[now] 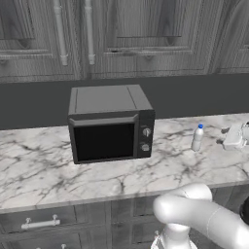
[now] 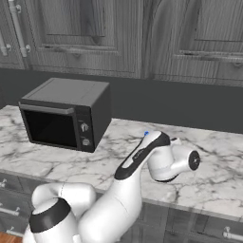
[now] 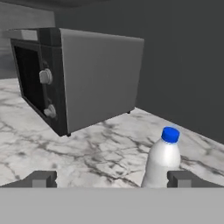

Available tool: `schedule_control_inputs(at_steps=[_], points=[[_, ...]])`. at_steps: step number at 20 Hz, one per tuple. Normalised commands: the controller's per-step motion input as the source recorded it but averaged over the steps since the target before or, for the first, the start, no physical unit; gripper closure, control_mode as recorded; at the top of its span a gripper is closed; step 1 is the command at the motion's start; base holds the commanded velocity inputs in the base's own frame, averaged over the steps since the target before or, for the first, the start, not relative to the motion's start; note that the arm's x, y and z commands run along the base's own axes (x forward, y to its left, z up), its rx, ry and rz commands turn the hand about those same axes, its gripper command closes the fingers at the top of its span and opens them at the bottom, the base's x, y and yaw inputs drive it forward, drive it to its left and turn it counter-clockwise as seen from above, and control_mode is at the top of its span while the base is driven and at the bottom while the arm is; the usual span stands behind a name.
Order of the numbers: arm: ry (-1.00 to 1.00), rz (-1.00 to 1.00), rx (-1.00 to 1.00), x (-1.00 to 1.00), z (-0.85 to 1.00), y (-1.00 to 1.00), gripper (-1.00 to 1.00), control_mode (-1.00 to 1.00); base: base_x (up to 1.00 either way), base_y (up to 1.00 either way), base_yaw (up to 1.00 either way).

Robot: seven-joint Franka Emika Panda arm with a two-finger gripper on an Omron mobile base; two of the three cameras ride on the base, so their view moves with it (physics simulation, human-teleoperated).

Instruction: Take the bottled waters from the counter and place them in the freezer to freeze. Close the freezer door after placing the bottles.

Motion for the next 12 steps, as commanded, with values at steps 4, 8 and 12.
schedule_control_inputs(at_steps=[4,8,12], points=[[0.0,0.13,0.0,0.42,-0.12,0.0,-1.0,-1.0,0.0,0.0,0.0],[0.0,0.14,0.0,0.32,-0.18,0.0,-1.0,-1.0,0.0,0.0,0.0],[0.0,0.14,0.0,0.21,-0.18,0.0,-1.0,-1.0,0.0,0.0,0.0]])
